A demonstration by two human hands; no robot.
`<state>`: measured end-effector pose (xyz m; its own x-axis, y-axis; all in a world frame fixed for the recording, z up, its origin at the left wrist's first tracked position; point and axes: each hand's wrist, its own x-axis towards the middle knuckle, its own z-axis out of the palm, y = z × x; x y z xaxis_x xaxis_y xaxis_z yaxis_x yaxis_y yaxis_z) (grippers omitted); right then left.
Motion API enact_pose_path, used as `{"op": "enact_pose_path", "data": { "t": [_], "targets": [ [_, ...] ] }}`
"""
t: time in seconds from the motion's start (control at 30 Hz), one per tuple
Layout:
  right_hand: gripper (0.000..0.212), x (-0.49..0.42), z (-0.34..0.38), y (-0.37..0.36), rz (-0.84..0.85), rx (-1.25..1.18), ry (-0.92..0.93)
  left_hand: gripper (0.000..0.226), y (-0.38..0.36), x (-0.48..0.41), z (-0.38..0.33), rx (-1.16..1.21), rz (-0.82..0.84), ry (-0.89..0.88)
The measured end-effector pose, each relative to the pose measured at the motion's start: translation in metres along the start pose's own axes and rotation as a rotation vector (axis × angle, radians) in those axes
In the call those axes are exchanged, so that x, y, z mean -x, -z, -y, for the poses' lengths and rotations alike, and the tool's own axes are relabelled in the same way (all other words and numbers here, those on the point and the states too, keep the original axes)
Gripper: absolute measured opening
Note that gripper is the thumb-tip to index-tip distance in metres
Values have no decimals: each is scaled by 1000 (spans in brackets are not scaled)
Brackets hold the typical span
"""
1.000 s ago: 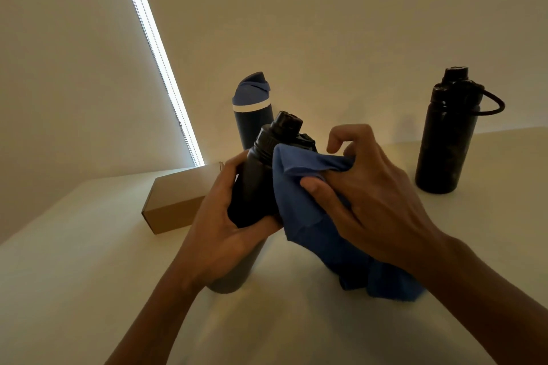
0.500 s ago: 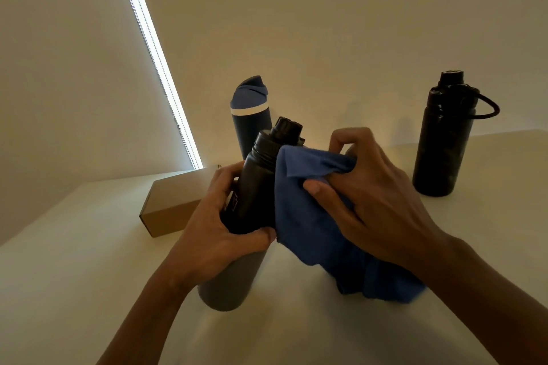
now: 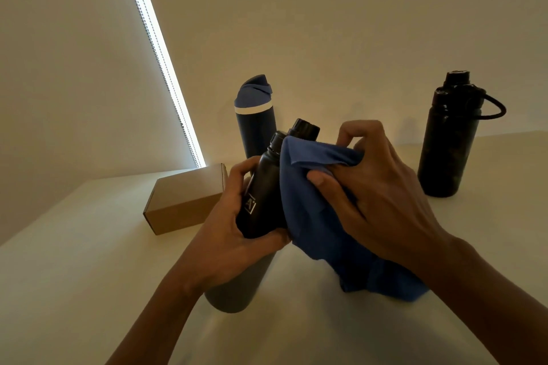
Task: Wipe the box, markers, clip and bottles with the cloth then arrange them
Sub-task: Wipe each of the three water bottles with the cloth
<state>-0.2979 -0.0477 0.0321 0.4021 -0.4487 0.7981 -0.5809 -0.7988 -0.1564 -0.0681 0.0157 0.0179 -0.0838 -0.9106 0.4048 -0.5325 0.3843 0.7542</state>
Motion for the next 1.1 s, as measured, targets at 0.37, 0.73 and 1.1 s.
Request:
{"op": "enact_pose_path", "data": {
  "t": [0.37,0.73,1.1],
  "targets": [
    [23,5,9,1,59,-19,-55,34,-7,3,4,400,-105,146],
    [26,30,25,-16,285,-142,110,77,6,1,-5,404,-138,211],
    [37,18,5,-11,-38,-508,-181,88,17,2,8,506,-229,170]
  ]
}}
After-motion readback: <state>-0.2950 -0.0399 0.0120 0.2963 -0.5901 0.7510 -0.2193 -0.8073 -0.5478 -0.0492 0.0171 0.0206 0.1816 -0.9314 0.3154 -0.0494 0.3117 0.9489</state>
